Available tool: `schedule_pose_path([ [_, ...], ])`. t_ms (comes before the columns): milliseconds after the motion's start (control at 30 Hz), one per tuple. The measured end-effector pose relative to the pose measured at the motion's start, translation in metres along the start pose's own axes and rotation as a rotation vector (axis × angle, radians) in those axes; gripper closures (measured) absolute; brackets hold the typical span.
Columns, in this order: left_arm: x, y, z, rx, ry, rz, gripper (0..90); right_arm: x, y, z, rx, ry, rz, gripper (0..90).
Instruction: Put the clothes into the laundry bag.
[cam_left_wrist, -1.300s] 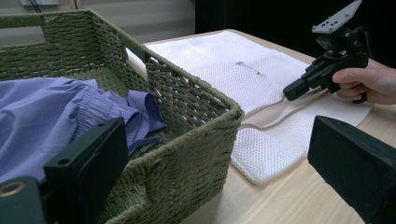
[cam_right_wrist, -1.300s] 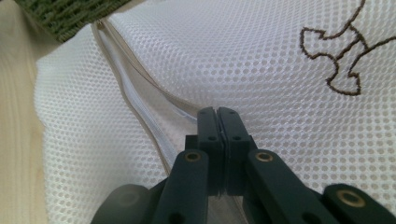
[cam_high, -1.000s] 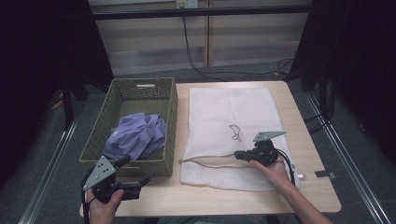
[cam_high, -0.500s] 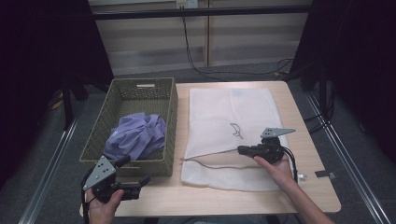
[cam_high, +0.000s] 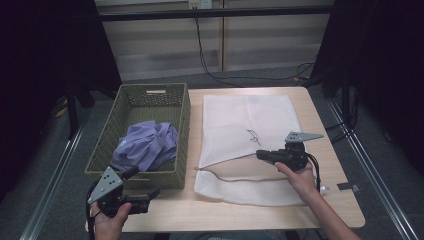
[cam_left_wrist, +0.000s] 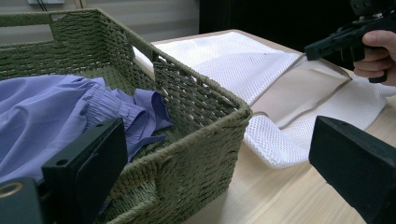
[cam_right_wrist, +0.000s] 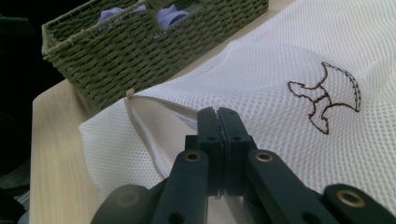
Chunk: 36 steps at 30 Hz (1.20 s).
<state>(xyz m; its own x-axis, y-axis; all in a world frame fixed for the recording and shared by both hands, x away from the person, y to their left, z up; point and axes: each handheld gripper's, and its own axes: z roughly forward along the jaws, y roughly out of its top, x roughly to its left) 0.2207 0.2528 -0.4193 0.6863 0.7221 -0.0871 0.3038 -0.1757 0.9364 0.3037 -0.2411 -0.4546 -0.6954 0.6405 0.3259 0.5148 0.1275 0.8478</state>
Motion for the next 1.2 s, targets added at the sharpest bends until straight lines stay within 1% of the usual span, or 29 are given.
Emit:
schedule_pose_path([
  [33, 0.000, 0.000, 0.000, 0.000, -0.007, 0.001, 4.6, 0.000, 0.001, -0.001, -0.003, 0.002, -0.001, 89.0],
  [67, 0.000, 0.000, 0.000, 0.001, 0.001, 0.002, 4.5, 0.001, 0.002, -0.001, -0.005, 0.001, -0.002, 89.0],
  [100, 0.000, 0.000, 0.000, 0.001, -0.005, 0.002, 4.6, 0.001, 0.003, -0.002, -0.012, -0.004, -0.004, 89.0],
  [133, 0.001, 0.000, 0.000, 0.001, -0.004, 0.003, 4.6, 0.001, 0.004, -0.002, -0.014, 0.002, -0.005, 89.0],
  [233, 0.000, 0.000, -0.002, -0.002, 0.009, 0.000, 4.6, 0.002, 0.007, -0.003, -0.025, 0.005, 0.003, 89.1],
  [433, 0.001, 0.000, -0.002, -0.002, 0.015, 0.000, 4.6, 0.003, 0.016, -0.004, -0.044, 0.002, -0.008, 89.0],
  [467, 0.002, 0.000, -0.002, -0.003, 0.008, 0.000, 4.6, 0.003, 0.017, -0.005, -0.052, 0.003, -0.006, 89.1],
  [533, 0.002, 0.000, -0.003, -0.006, 0.018, -0.009, 4.6, 0.003, 0.021, -0.005, -0.061, 0.006, -0.006, 89.0],
  [600, 0.002, 0.000, -0.003, -0.010, 0.013, -0.004, 4.6, 0.003, 0.025, -0.006, -0.078, 0.007, -0.006, 89.1],
  [733, 0.002, 0.000, -0.004, -0.006, 0.019, -0.004, 4.6, 0.006, 0.033, -0.006, -0.095, 0.014, -0.021, 89.1],
  [967, 0.002, 0.000, -0.004, -0.010, 0.016, -0.006, 4.6, 0.006, 0.044, -0.008, -0.129, 0.006, -0.030, 89.1],
  [1000, 0.002, 0.000, -0.004, -0.010, 0.028, -0.005, 4.6, 0.006, 0.046, -0.008, -0.133, 0.006, -0.030, 89.1],
  [1067, 0.003, 0.000, -0.004, -0.010, 0.027, -0.009, 4.6, 0.006, 0.049, -0.009, -0.143, 0.005, -0.032, 89.1],
  [1133, 0.003, 0.001, -0.005, -0.019, 0.024, -0.018, 4.6, 0.006, 0.052, -0.009, -0.151, 0.009, -0.033, 89.1],
  [1167, 0.004, 0.001, -0.005, -0.021, 0.017, -0.011, 4.6, 0.006, 0.055, -0.009, -0.159, 0.009, -0.033, 89.1],
  [1200, 0.004, 0.002, -0.005, -0.023, 0.024, -0.016, 4.6, 0.006, 0.056, -0.009, -0.165, 0.009, -0.035, 89.1],
])
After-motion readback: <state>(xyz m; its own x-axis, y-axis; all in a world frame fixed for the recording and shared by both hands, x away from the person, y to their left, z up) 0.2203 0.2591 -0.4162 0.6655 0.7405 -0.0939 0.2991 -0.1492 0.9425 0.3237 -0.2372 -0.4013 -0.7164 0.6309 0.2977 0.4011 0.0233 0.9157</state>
